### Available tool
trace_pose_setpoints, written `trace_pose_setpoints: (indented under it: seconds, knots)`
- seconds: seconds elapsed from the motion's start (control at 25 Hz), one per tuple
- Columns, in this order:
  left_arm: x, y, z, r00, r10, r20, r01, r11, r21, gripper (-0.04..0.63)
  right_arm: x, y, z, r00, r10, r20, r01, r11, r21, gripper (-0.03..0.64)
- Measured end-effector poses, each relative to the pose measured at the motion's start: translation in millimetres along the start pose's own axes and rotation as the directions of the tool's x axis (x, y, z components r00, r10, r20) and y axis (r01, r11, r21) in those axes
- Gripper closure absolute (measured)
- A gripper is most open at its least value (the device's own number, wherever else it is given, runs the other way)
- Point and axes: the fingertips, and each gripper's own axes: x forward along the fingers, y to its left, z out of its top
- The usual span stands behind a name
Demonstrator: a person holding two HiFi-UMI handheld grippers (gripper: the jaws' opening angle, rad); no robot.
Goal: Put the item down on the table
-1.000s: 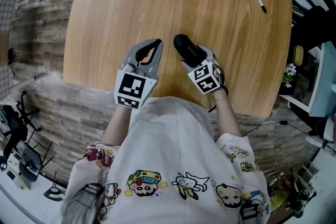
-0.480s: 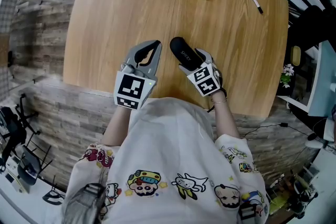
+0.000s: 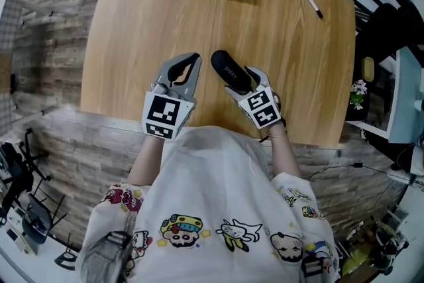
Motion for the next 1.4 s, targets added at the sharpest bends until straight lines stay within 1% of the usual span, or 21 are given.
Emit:
trace_pose_setpoints:
  seconds: [0.28, 0.4, 0.52, 0.6, 0.68, 0.92, 1.04, 1.12, 1.24, 1.4]
  knots:
    - [-8, -6, 13, 1.0, -0.008, 0.029, 0.007, 1.0, 0.023, 0.595, -46, -8, 30, 0.989, -0.075, 0.125, 0.073, 0.997, 0.019, 0.265]
    - [-11, -11, 20, 0.999, -0.014, 0.042, 0.012, 0.999, 0.036, 0.595, -71, -15, 45, 0.975, -0.112, 0.19, 0.107, 0.994, 0.039, 0.285]
    - [-15, -15, 24, 0.999, -0.018, 0.04, 0.017, 0.999, 0.046, 0.595, -97, -21, 60, 0.952, -0.154, 0.263, 0.141, 0.988, 0.071, 0.308]
    - [-18, -18, 28, 0.998, -0.023, 0.06, 0.019, 0.998, 0.055, 0.595, -116, -25, 71, 0.929, -0.186, 0.319, 0.162, 0.982, 0.101, 0.325]
    - [-22, -21, 32, 0.997, -0.028, 0.074, 0.023, 0.998, 0.067, 0.595, -134, -28, 81, 0.9, -0.217, 0.378, 0.178, 0.975, 0.136, 0.353]
    - [-30, -31, 41, 0.995, -0.04, 0.097, 0.033, 0.996, 0.079, 0.595, -183, -31, 101, 0.797, -0.293, 0.529, 0.198, 0.953, 0.23, 0.434]
    - [-33, -34, 45, 0.993, -0.045, 0.107, 0.036, 0.996, 0.081, 0.595, -202, -30, 109, 0.744, -0.32, 0.587, 0.2, 0.944, 0.261, 0.474]
    - [-34, -35, 46, 0.993, -0.045, 0.11, 0.037, 0.996, 0.076, 0.595, -212, -30, 112, 0.714, -0.333, 0.616, 0.199, 0.94, 0.277, 0.5]
    - [-32, -34, 48, 0.993, -0.047, 0.11, 0.04, 0.997, 0.063, 0.595, -222, -32, 115, 0.678, -0.353, 0.644, 0.198, 0.932, 0.302, 0.53]
    - [-30, -32, 47, 0.993, -0.047, 0.107, 0.041, 0.998, 0.054, 0.595, -232, -36, 114, 0.643, -0.383, 0.664, 0.182, 0.918, 0.353, 0.586]
